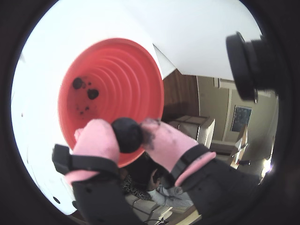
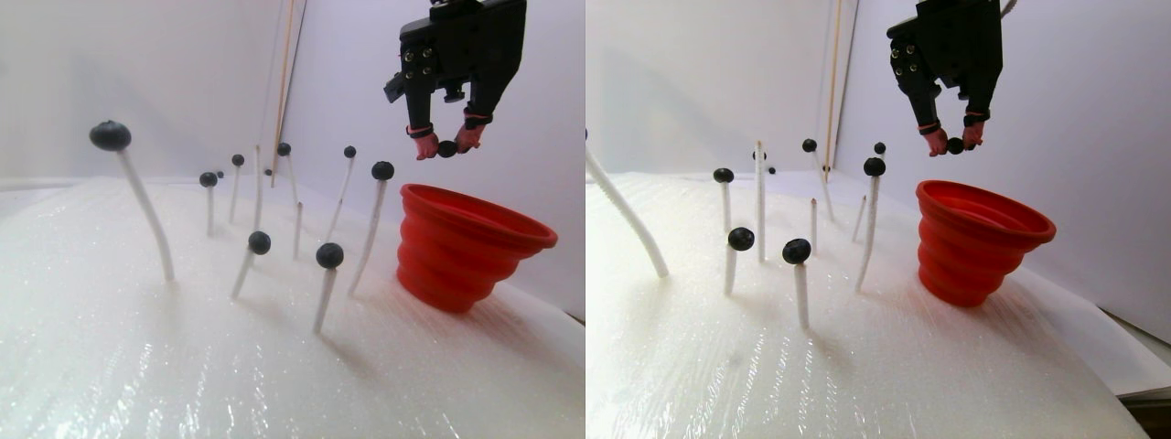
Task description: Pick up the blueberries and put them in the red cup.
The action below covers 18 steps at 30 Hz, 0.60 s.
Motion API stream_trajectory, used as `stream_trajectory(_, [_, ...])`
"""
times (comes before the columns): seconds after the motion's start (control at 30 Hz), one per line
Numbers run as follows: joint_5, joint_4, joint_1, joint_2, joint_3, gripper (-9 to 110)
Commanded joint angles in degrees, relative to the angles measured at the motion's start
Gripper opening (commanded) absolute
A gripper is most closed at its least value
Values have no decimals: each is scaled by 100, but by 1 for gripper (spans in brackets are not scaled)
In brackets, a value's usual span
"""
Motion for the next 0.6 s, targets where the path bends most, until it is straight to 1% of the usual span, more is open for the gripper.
stream_trajectory(0.0, [-18,9,519,562,-70,11])
stream_trajectory(0.4, [-141,9,782,562,141,11])
stream_trajectory(0.57, [-149,0,800,562,167,16])
